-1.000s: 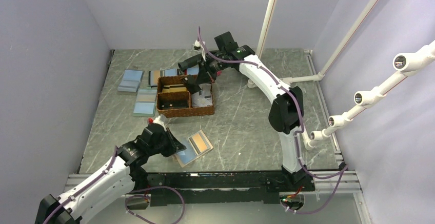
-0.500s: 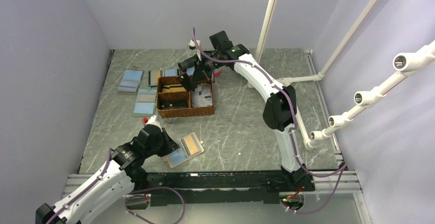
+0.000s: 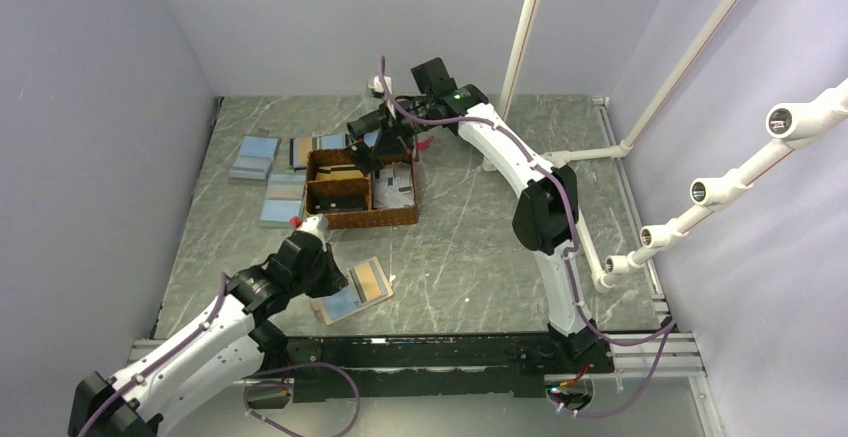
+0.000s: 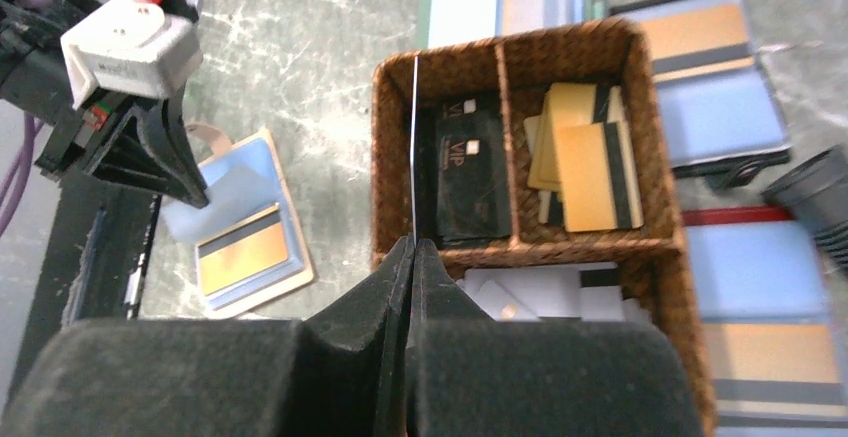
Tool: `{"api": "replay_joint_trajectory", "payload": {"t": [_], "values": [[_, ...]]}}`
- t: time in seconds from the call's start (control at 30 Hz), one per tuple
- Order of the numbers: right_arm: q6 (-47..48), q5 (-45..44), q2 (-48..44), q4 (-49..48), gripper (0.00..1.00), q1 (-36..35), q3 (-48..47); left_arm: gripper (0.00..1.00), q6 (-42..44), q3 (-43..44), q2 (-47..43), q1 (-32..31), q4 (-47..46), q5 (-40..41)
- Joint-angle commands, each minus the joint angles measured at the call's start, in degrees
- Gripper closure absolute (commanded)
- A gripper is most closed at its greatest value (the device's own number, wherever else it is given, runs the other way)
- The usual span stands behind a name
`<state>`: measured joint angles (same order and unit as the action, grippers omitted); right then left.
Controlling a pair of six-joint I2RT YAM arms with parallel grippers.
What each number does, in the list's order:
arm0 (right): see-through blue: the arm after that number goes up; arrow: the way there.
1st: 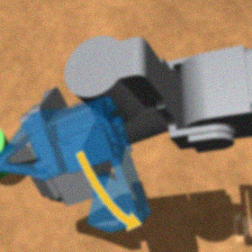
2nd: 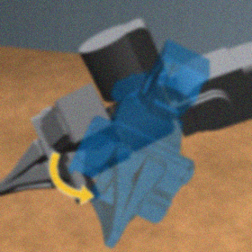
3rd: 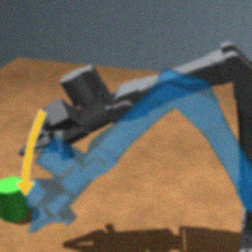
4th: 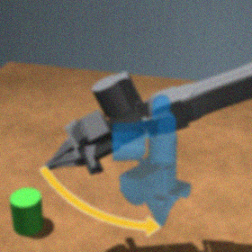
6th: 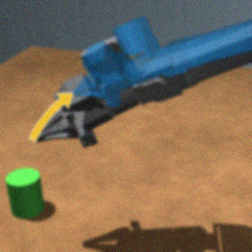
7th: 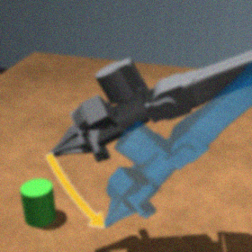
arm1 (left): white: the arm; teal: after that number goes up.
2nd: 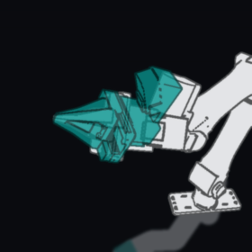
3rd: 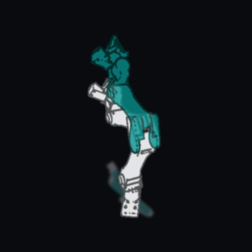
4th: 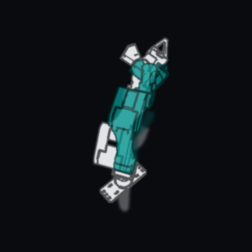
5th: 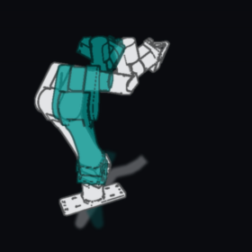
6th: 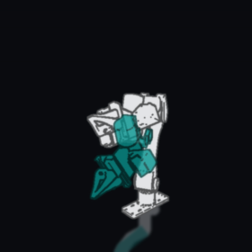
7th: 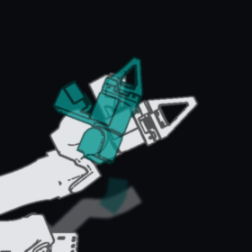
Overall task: Take the credit cards out of the card holder
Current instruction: Place the credit card in the storage box.
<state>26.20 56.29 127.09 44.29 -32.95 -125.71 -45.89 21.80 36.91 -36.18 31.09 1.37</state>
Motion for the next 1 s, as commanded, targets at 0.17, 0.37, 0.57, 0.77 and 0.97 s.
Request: {"api": "replay_joint_trajectory", "payload": {"t": [0.17,0.37,0.57,0.77,0.97], "values": [[-4.70,6.37,2.56,-11.80,1.00,5.79,-5.06,1.00,2.96,7.59,4.52,0.41,2.89,-1.53],[-10.11,8.23,4.93,-15.05,1.00,6.64,-5.35,1.00,-2.71,8.47,1.33,0.46,9.77,1.60],[-13.29,11.23,6.95,-18.36,1.00,6.58,-5.31,1.00,-5.35,7.83,0.49,0.46,9.87,3.14],[-14.12,10.98,8.69,-17.59,1.00,6.58,-5.77,1.00,-5.48,10.24,3.25,0.44,11.25,3.62],[-18.58,10.61,10.51,-22.15,1.00,6.77,-8.08,1.00,-6.70,11.33,3.59,0.50,13.03,5.24]]}}
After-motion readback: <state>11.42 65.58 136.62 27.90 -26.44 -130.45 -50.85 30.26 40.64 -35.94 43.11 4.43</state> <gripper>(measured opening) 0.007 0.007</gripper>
